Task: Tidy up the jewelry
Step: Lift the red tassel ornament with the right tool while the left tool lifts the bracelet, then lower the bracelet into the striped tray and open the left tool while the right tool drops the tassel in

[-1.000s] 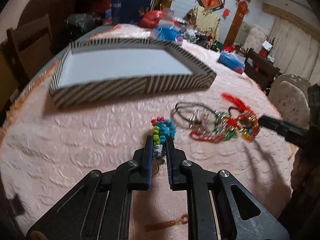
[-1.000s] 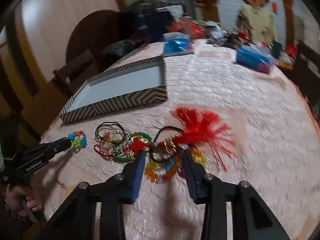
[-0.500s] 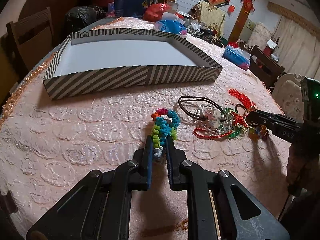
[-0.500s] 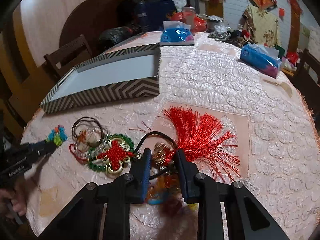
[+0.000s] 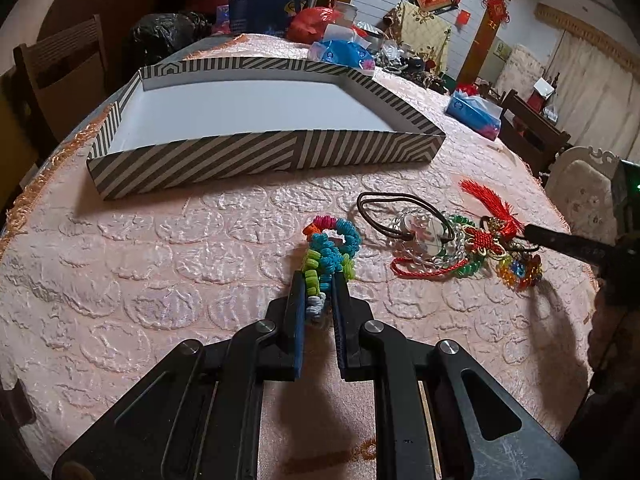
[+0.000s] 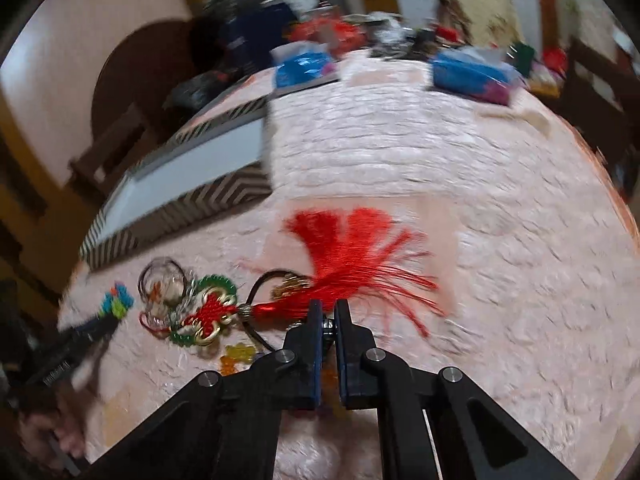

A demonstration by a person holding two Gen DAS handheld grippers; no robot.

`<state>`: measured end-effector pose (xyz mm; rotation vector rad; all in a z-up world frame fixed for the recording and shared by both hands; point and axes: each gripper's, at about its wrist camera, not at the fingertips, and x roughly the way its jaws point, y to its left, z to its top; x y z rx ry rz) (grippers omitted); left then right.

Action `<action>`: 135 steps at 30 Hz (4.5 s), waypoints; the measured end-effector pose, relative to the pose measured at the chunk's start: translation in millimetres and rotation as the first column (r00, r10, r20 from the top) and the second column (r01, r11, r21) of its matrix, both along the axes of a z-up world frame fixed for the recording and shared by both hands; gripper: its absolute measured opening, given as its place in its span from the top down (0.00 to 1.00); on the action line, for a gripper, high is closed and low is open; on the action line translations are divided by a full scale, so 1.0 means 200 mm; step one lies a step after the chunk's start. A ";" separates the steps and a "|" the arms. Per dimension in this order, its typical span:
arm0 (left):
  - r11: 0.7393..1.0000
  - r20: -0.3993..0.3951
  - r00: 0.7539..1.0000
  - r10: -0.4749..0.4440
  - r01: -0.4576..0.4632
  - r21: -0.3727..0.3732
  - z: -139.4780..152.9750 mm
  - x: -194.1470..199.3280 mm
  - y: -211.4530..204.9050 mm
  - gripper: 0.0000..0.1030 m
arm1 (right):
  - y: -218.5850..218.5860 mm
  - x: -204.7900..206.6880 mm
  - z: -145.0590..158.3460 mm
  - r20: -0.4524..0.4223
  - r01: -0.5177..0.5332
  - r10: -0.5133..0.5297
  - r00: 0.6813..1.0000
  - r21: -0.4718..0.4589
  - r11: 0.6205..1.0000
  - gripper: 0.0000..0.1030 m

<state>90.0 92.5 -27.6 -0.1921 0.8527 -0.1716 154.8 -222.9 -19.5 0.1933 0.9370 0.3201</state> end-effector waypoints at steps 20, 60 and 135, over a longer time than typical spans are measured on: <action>1.000 -0.001 1.000 0.000 0.000 0.000 0.00 0.00 0.00 0.89 | 0.09 -0.04 0.08 0.077 -0.030 0.029 0.997 0.016 0.999 0.72; 1.000 0.013 1.000 -0.027 0.027 0.002 0.01 -0.01 -0.02 0.89 | -0.04 -0.23 0.54 0.323 0.020 -0.063 0.944 0.136 0.991 0.98; 0.973 0.012 0.977 0.212 -0.213 0.091 0.04 0.39 0.50 0.80 | 0.75 0.60 0.10 -0.029 -0.105 0.110 0.993 0.149 0.983 0.98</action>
